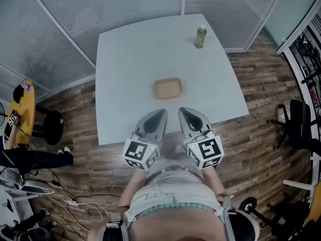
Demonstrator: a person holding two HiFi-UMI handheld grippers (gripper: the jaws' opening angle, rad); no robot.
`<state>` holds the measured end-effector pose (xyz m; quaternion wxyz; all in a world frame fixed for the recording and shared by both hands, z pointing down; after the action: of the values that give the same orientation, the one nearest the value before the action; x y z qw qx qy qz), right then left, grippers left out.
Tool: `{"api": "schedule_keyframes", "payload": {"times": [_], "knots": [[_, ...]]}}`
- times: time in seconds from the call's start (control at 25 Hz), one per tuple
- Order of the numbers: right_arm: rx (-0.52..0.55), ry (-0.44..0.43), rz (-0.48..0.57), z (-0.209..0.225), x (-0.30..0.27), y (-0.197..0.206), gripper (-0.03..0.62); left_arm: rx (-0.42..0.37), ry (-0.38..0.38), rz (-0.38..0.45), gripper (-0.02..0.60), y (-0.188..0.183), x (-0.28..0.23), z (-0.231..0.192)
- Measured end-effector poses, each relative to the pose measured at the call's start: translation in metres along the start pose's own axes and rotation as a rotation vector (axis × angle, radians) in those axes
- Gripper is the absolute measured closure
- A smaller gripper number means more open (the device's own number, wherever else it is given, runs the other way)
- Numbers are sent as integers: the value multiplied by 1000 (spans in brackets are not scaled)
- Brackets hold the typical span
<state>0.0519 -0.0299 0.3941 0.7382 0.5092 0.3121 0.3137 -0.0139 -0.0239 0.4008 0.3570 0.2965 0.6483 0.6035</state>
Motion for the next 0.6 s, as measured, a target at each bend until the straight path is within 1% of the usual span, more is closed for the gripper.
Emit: {"api": "schedule_keyframes", "payload": {"times": [0.28,0.44,0.52,0.6], "knots": [[-2,-43,-31,8,-12,2,594,6,-47,-28,578,5,-11,-7],[3,-50,-43,11,-22,0,594,10,-98,-45,578,7,-12,-18],[-8,-46,-34,13,-24,-3,594,-4,-110,-53,578,6,-15,-22],[-22,-40,-24,17,-28,-5,594,-44,-124,-67,578,5,-20,-26]]}}
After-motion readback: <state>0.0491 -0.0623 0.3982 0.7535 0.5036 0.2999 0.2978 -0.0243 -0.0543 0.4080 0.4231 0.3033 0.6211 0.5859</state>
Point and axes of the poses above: the fingertips, and each gripper's own axes: x backward along the fingers, z to its right, y out of its underside, the point moved 1 cm from there along x, backward along the fingers, and after that the axes turned 13 degrees about -x, right-handed, at the moved point
